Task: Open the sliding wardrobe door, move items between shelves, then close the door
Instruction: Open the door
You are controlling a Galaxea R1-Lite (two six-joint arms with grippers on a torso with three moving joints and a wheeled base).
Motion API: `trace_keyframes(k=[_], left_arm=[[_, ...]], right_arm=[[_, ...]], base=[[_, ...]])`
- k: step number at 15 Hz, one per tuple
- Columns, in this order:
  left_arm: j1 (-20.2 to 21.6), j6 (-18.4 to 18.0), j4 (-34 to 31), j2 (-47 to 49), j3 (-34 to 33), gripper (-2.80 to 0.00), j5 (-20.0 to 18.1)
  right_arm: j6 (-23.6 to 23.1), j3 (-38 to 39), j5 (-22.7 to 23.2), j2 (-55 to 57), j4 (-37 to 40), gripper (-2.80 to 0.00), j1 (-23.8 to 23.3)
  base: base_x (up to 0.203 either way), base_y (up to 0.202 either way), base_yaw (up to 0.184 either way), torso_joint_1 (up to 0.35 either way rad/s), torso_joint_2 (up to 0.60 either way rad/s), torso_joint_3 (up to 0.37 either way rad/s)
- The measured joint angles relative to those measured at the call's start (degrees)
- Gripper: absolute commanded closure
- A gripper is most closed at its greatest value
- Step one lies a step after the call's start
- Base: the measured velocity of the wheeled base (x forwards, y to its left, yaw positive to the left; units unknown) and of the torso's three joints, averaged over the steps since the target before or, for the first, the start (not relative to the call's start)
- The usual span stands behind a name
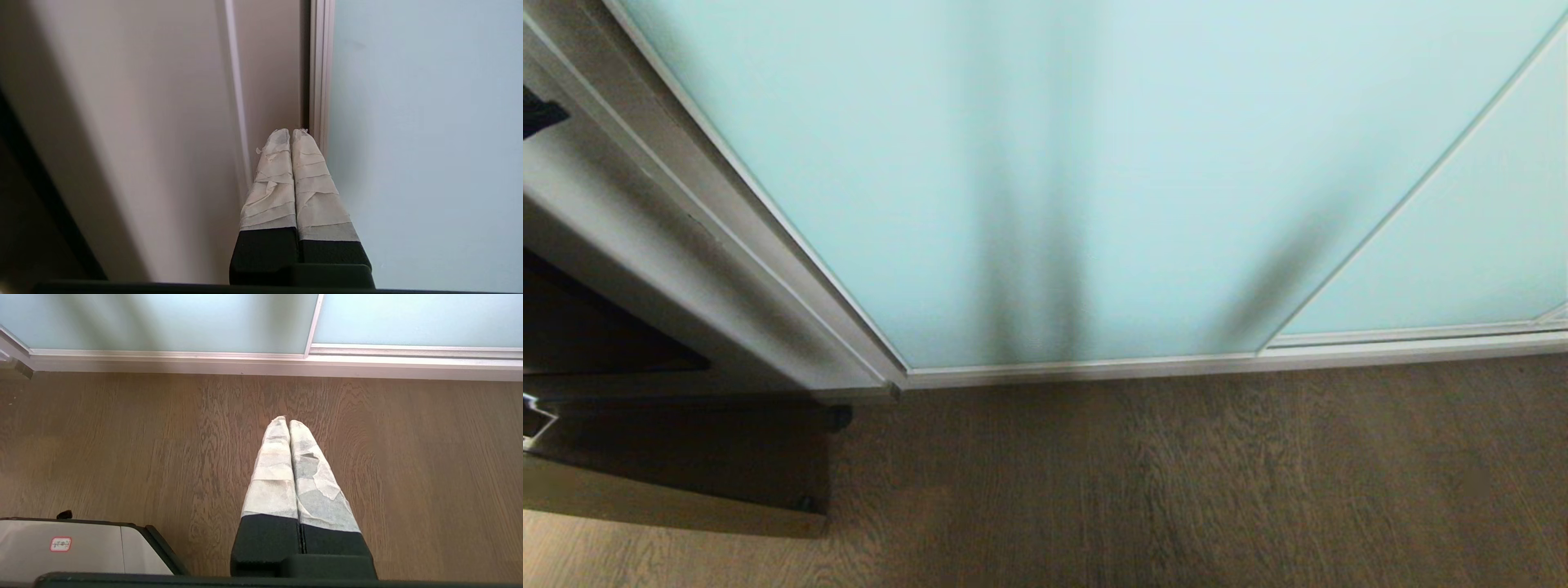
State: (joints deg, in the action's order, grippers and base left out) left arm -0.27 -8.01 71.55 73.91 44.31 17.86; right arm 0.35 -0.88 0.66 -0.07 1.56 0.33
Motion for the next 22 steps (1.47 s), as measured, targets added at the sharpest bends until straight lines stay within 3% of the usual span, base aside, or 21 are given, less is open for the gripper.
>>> trace_keyframes(k=[22], left_arm=[[0.5,0.7,1.8,23.8,20.2,0.00,1.7]], right_arm=[[0.0,0.0,0.0,0.0,0.0,0.00,0.0]], base=[[0.000,0.000,0.000,0.000,0.00,0.000]])
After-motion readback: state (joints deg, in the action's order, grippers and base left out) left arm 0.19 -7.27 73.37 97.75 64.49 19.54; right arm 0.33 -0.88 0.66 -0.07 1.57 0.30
